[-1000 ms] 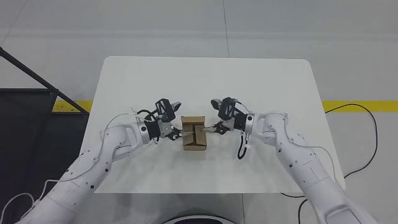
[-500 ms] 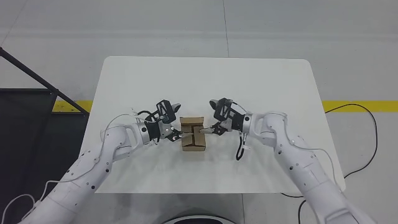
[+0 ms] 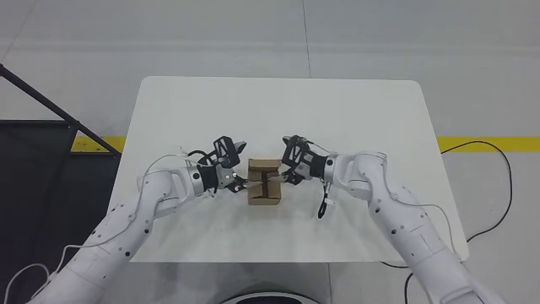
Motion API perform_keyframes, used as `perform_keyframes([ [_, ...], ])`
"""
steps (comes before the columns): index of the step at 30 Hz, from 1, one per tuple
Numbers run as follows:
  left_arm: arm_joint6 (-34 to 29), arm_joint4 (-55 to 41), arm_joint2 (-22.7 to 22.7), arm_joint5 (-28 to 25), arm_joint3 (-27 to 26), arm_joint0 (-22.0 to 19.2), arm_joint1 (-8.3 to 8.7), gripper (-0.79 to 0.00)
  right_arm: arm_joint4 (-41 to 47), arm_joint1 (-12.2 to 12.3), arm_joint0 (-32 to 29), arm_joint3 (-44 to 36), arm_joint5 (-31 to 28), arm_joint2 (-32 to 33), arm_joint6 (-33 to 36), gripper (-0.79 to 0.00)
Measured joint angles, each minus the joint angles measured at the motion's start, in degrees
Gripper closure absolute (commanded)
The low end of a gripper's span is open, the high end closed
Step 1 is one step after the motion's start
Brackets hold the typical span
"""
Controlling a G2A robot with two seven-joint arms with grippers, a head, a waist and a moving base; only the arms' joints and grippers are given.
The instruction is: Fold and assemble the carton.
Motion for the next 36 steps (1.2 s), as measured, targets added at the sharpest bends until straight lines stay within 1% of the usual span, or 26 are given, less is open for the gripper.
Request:
perform_keyframes([
  [18, -2.1, 0.0, -0.2, -1.5, 0.6, -0.3, -0.75, -0.785, -4.9, 0.3, -2.1, -6.6, 3.6, 0.1, 4.6, -0.785],
  [36, -4.3, 1.0, -0.4, -2.2, 0.0, -0.5, -1.34, -0.785, -10.3, 1.1, -5.2, -13.0, 6.6, 2.1, 2.8, -0.785],
])
